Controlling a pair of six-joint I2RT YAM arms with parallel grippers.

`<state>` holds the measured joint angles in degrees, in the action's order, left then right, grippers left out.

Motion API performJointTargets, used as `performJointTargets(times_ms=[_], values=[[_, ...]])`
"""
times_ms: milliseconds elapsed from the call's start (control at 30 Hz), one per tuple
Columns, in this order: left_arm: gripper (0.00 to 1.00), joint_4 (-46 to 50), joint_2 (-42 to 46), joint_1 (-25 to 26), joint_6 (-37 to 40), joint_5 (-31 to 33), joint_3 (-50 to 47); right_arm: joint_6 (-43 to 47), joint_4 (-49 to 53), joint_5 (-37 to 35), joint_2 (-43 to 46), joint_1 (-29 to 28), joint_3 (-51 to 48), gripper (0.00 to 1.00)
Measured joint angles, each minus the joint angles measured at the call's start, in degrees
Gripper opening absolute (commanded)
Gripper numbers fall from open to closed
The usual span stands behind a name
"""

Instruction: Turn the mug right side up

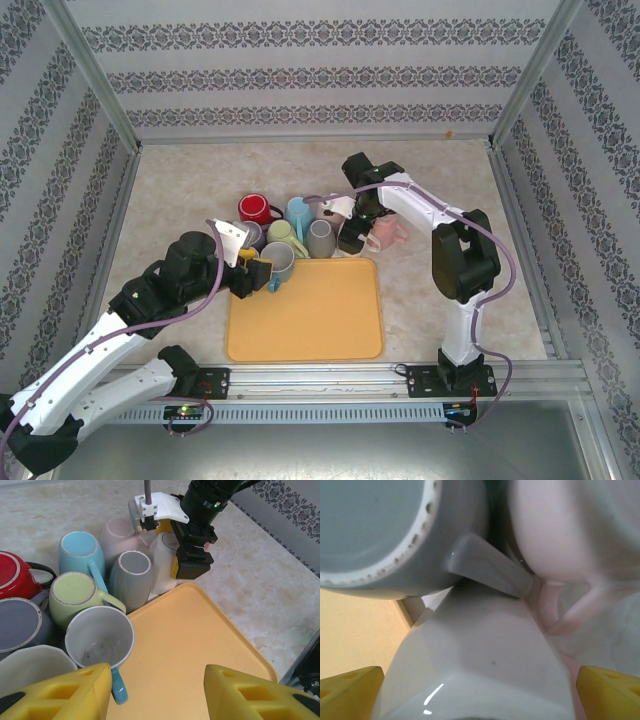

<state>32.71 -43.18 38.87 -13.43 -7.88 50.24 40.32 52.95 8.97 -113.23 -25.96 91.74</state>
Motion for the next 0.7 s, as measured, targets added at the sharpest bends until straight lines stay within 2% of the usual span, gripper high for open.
performJointTargets(times_ms=[400,700], values=[[0.53,-0.7,-0.3,0.0,0.6,1.3,-0.6,0.8,-0.8,0.4,0.1,0.0,-0.8,0.68],[0.53,-1.1,-0.3,0.0,1.0,2.4,-0.9,1.7,-1.0,-0.3,1.6,0.0,-1.9,0.64]])
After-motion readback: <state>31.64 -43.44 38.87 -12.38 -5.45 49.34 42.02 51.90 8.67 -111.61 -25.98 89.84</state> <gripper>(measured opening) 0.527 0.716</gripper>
